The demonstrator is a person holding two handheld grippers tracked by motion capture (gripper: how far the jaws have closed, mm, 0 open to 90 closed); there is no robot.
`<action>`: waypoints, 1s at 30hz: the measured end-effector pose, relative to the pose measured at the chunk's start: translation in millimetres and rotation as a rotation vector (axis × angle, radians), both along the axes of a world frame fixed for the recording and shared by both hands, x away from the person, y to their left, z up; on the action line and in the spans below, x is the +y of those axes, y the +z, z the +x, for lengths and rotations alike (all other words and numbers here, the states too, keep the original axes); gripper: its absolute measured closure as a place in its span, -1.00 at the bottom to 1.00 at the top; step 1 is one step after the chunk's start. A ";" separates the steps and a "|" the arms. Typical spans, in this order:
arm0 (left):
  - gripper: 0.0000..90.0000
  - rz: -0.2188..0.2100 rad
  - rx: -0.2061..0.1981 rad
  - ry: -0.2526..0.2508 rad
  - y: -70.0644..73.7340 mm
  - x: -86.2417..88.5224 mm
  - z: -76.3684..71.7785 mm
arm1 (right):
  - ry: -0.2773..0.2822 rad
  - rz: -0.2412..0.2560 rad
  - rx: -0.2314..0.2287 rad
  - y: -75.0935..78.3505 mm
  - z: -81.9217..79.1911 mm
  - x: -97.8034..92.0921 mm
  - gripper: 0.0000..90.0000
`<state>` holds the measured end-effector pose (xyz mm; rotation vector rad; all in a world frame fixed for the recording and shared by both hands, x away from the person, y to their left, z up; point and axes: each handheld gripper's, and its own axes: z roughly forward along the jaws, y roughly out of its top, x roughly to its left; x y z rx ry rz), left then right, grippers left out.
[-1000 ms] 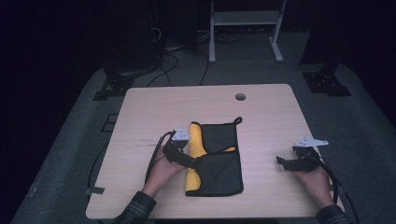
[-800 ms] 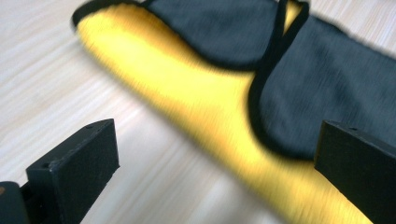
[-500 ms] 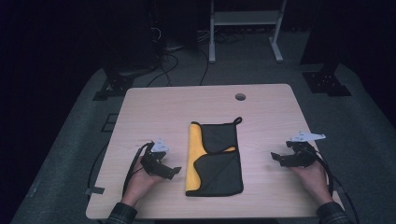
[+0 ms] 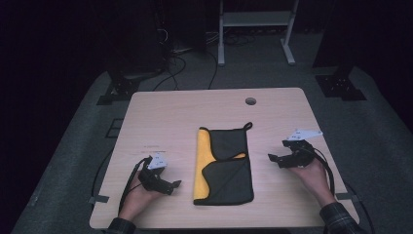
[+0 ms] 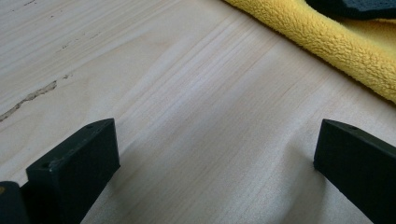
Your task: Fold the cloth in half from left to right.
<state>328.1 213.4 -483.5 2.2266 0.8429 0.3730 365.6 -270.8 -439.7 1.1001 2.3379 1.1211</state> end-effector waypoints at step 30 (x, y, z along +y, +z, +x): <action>-1.00 0.001 0.002 0.016 0.1 -2.1 1.1 | 0.222 0.073 -0.020 9.9 29.6 122.7 0.00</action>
